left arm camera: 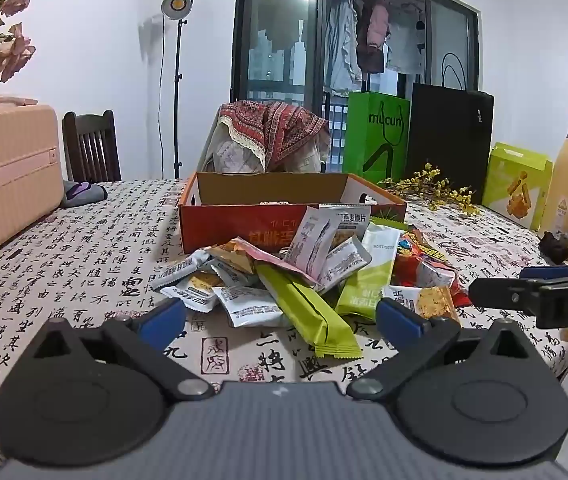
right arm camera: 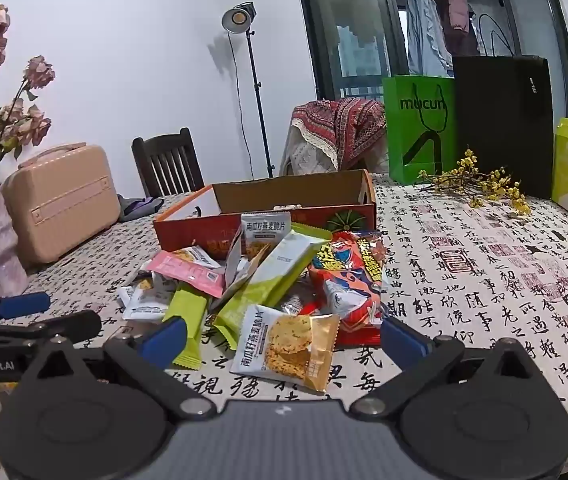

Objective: Organize snacks

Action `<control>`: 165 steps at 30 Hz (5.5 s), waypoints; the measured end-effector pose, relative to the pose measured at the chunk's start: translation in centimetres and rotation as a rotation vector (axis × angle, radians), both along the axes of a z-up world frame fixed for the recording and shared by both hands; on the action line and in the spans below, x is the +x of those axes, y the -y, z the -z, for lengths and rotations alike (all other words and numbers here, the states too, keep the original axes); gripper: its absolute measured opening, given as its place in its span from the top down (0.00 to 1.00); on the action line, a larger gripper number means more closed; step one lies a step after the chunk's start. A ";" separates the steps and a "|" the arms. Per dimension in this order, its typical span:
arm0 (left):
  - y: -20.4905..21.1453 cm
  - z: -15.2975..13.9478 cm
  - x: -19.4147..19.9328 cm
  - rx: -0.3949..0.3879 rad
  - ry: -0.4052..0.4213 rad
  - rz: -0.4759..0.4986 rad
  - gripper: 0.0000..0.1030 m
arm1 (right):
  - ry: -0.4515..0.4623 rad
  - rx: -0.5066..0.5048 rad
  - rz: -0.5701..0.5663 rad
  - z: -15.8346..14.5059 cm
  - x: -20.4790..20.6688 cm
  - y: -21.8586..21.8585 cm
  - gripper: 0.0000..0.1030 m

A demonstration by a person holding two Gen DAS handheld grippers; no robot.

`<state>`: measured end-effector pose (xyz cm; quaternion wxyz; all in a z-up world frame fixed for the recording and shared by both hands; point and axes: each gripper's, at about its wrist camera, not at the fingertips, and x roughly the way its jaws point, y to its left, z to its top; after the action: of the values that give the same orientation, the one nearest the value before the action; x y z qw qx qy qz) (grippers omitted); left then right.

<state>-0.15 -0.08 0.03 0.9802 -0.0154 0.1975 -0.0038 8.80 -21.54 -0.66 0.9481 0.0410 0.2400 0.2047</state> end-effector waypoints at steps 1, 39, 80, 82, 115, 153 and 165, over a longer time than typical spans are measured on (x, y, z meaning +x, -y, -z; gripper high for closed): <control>0.0 0.0 0.0 0.000 -0.001 -0.001 0.00 | 0.000 0.001 -0.001 0.0 -0.1 0.1 0.00; -0.3 0.1 -0.2 -0.008 0.009 -0.007 0.00 | 0.000 -0.007 -0.009 0.2 0.0 -0.3 0.00; -0.2 0.2 0.0 -0.015 0.012 -0.007 0.00 | -0.003 -0.013 -0.009 0.3 0.3 -0.4 0.00; -0.2 0.2 0.1 -0.015 0.013 -0.008 0.00 | -0.003 -0.014 -0.009 0.3 0.3 -0.4 0.00; -1.3 1.9 4.1 -0.013 -0.066 -0.060 0.00 | -0.107 -0.147 0.002 5.8 6.5 -5.3 0.14; 5.2 3.1 13.2 0.176 -0.250 -0.159 0.18 | 0.088 -0.051 0.055 3.1 6.0 1.3 0.37; 5.3 3.9 13.7 0.185 -0.255 -0.147 0.55 | 0.052 0.002 0.039 4.3 6.4 1.7 0.37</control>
<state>13.52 -5.42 -3.84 0.9420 0.0601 0.3183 0.0878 15.18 -23.24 -4.92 0.9577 0.0412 0.2143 0.1875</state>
